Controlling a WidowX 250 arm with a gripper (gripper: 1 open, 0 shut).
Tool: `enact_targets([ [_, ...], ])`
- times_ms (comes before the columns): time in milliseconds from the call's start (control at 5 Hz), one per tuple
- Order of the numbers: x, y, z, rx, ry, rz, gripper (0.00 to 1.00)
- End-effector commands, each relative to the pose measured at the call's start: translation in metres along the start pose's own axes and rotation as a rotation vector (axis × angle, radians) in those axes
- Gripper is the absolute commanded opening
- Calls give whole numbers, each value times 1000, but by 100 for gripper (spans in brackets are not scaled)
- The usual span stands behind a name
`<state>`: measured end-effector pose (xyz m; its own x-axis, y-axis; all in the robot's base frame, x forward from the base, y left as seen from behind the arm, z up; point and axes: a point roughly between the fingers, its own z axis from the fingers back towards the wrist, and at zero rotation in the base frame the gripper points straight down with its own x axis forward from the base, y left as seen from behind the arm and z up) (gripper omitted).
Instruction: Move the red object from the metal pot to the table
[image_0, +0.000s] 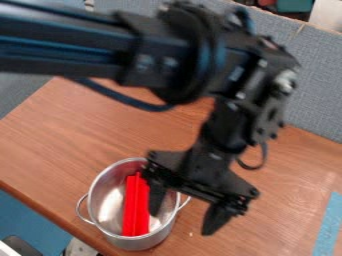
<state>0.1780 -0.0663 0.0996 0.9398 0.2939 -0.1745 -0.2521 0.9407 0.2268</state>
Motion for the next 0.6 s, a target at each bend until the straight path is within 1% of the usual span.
enact_targets([
  [0, 2, 26, 4, 0, -39, -101, 100],
  [200, 12, 41, -13, -32, -32, -51, 100],
  [400, 25, 47, -32, -64, -10, -9, 100],
])
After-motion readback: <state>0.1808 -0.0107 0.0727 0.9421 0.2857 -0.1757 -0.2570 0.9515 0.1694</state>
